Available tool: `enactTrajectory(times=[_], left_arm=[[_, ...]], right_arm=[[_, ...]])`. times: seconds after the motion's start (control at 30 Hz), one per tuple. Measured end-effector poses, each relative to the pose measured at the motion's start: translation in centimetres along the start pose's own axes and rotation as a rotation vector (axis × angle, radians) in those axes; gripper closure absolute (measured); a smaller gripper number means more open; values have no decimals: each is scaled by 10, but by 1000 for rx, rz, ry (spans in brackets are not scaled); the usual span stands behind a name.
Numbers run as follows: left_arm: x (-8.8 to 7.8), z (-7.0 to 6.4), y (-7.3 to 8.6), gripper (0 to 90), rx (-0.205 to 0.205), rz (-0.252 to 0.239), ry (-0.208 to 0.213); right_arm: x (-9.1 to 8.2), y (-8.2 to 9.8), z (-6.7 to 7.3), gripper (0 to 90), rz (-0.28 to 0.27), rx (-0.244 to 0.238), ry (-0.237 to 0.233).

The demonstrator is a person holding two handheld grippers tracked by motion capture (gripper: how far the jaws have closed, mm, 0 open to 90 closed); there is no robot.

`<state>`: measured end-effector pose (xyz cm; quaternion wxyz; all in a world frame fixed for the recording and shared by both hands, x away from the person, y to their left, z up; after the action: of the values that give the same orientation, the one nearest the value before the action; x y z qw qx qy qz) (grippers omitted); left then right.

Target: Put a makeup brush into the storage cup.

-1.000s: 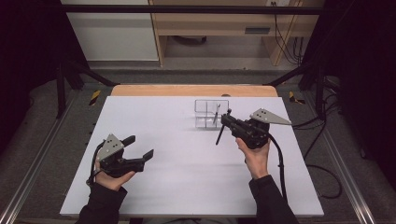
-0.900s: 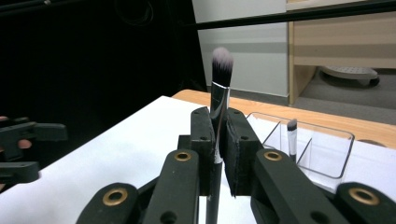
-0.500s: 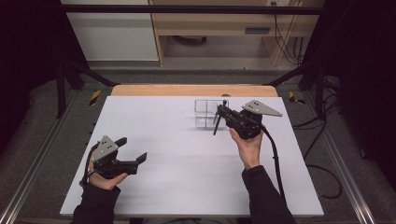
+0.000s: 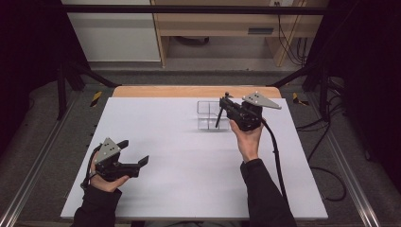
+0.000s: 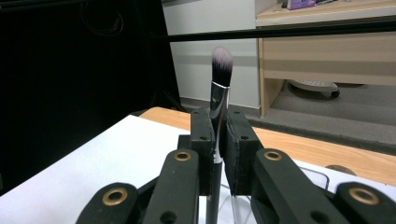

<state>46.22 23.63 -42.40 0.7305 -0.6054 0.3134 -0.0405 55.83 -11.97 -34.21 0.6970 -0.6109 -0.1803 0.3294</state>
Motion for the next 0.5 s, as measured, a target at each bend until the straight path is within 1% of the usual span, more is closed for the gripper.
enactTrajectory(times=[0.13,0.3,0.5], left_arm=[[0,0,0,54,-1,1,1],[1,-1,0,53,-1,4,3],[1,0,0,53,-3,2,7]], right_arm=[[5,-4,1,835,-4,-6,9],[14,-9,1,835,-3,-26,22],[22,-13,0,835,-6,-27,35]])
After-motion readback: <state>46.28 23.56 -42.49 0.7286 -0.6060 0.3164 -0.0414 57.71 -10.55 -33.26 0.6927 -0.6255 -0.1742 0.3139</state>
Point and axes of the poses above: each handheld gripper's, and its own axes: x roughly forward along the jaws, y roughly out of its underside, z roughly to its left, the point moved 4 cm from there along x, roughly forward along the jaws, and after that the axes turned 8 degrees about -y, right-handed, at the moved point
